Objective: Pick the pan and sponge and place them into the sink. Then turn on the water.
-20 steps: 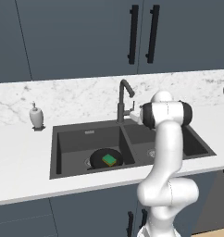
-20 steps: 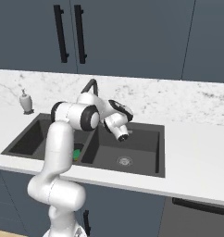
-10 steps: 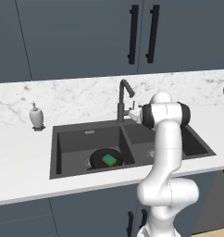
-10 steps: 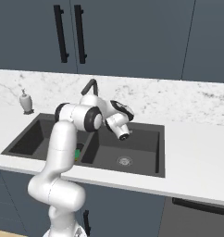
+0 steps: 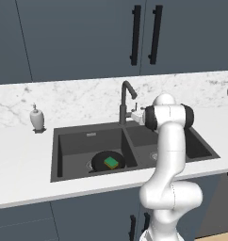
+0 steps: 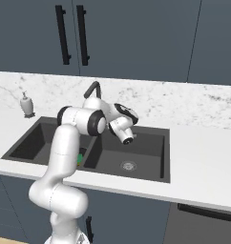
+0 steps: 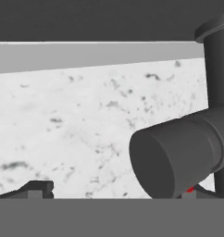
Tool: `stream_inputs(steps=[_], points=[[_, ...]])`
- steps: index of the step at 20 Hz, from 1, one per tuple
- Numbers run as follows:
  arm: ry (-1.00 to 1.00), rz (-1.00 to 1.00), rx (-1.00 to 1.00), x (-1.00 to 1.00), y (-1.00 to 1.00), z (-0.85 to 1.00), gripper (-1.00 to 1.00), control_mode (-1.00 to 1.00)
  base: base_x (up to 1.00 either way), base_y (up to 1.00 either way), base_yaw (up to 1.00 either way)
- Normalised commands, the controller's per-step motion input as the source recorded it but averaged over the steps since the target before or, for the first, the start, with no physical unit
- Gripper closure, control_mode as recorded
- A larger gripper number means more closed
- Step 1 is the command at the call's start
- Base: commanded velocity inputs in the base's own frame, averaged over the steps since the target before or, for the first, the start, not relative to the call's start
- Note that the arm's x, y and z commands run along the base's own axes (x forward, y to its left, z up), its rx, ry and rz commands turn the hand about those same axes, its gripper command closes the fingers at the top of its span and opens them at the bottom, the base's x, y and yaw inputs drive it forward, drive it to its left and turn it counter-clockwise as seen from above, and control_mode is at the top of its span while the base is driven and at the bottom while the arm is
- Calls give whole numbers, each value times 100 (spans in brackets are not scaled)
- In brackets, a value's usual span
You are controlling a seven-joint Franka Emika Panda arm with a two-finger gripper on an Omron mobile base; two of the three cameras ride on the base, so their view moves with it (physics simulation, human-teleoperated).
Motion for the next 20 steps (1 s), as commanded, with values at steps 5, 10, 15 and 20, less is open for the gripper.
stream_inputs(steps=[5, 10, 15, 20], points=[[0, 0, 7, 29, 3, 7, -100, -100, 0, 0, 0], [0, 0, 8, 34, 1, 13, 100, -100, 0, 0, 0], [0, 0, 10, 34, 0, 16, 100, -100, 0, 0, 0], [0, -3, 11, 43, -1, 14, 100, -100, 0, 0, 0]])
